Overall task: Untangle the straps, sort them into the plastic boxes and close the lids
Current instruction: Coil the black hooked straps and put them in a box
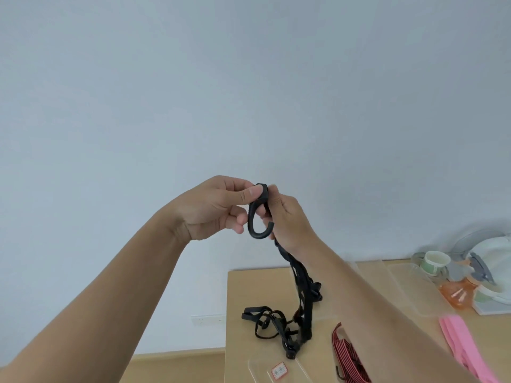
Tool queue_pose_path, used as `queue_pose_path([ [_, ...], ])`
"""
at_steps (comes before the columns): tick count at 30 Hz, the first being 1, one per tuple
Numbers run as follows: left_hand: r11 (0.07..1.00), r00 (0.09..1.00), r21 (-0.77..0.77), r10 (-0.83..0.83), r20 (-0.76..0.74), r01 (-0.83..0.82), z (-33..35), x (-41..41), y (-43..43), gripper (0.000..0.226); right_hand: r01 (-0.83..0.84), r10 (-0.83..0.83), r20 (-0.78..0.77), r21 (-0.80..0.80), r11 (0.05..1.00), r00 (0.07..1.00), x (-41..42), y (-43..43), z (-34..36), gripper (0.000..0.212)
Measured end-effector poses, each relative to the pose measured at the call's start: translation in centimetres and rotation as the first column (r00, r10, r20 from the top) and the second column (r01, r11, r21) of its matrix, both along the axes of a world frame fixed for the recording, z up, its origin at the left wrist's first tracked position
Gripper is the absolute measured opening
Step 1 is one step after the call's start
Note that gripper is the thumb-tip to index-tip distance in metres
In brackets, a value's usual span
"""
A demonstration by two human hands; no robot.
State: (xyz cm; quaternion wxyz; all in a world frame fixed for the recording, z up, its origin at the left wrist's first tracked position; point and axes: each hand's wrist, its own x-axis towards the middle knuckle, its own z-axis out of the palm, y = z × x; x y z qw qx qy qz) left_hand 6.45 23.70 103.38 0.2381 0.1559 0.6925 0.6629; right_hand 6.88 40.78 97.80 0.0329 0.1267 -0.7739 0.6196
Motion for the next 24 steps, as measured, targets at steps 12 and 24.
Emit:
queue_pose_path([
  [12,0.916,0.905,-0.047,0.383,-0.182,-0.397,-1.9,-2.8,2.1,0.027,-0.090,0.069,0.402,0.032,0.995,0.913,1.5,0.7,-1.2,0.012],
  [24,0.798,0.390,-0.065,0.219,-0.894,-0.599,-7.4,-0.8,3.6,0.011,0.026,0.091,0.520,-0.213,0.977,0.849,1.5,1.4,-0.8,0.061],
])
